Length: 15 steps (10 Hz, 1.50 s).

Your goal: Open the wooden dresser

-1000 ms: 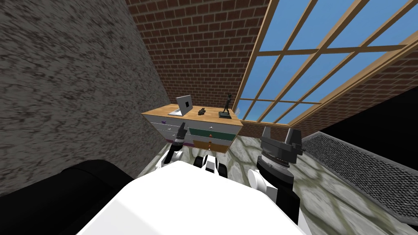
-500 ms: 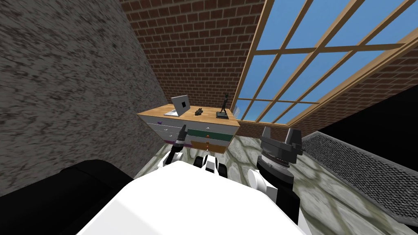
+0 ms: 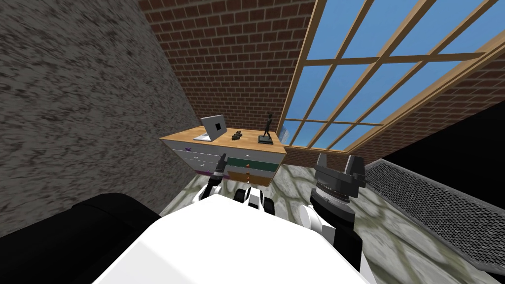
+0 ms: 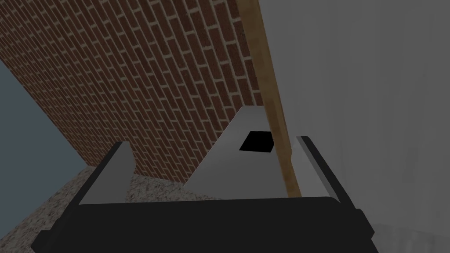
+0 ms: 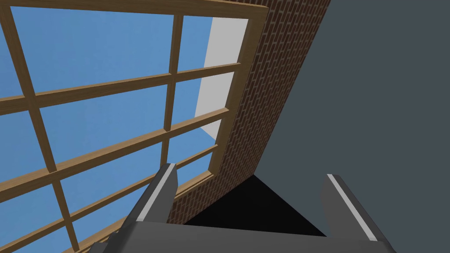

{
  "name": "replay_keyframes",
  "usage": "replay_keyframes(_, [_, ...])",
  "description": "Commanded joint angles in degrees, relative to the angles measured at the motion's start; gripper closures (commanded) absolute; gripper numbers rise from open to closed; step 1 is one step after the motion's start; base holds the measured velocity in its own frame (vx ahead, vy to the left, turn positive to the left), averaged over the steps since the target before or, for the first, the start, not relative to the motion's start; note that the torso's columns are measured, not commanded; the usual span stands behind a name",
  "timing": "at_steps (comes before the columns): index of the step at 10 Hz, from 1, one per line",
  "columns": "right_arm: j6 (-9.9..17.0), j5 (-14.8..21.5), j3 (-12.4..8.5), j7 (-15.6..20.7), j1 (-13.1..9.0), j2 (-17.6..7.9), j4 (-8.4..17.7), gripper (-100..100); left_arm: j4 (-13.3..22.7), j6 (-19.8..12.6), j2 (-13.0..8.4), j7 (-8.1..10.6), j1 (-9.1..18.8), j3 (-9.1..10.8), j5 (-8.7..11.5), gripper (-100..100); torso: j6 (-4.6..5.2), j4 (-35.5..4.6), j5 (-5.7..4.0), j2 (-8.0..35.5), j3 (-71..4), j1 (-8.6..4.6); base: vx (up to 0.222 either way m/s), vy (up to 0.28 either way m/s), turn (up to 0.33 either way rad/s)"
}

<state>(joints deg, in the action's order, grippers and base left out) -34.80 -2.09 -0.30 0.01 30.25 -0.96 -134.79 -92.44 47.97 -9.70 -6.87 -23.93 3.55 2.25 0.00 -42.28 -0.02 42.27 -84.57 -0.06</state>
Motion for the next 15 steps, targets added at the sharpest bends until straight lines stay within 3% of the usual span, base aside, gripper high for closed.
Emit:
replay_keyframes(1, [0.0,0.0,0.0,0.0,0.0,0.0,0.0,0,4.6,2.4,0.2,-0.31,1.0,-0.03,-0.5,-100,0.0,0.0,-0.01,0.0,0.0,-0.02,0.063,-0.097,-0.01])
replay_keyframes(10, [0.0,0.0,0.0,0.0,0.0,0.0,0.0,0,17.8,9.2,1.6,-1.2,3.5,-0.17,-1.9,-100,0.0,0.0,0.03,0.0,0.0,0.12,0.047,-0.078,-0.01])
replay_keyframes(11, [0.0,0.0,0.0,0.0,0.0,0.0,0.0,0,18.0,9.2,1.6,-1.2,3.5,-0.17,-1.9,-100,0.0,0.0,0.02,0.0,0.0,0.07,0.034,-0.061,-0.001])
replay_keyframes(15, [0.0,0.0,0.0,0.0,0.0,0.0,0.0,0,24.1,12.3,5.3,-1.61,4.7,-0.24,-2.5,-100,0.0,0.0,0.0,0.0,0.0,-0.01,0.041,-0.068,-0.01])
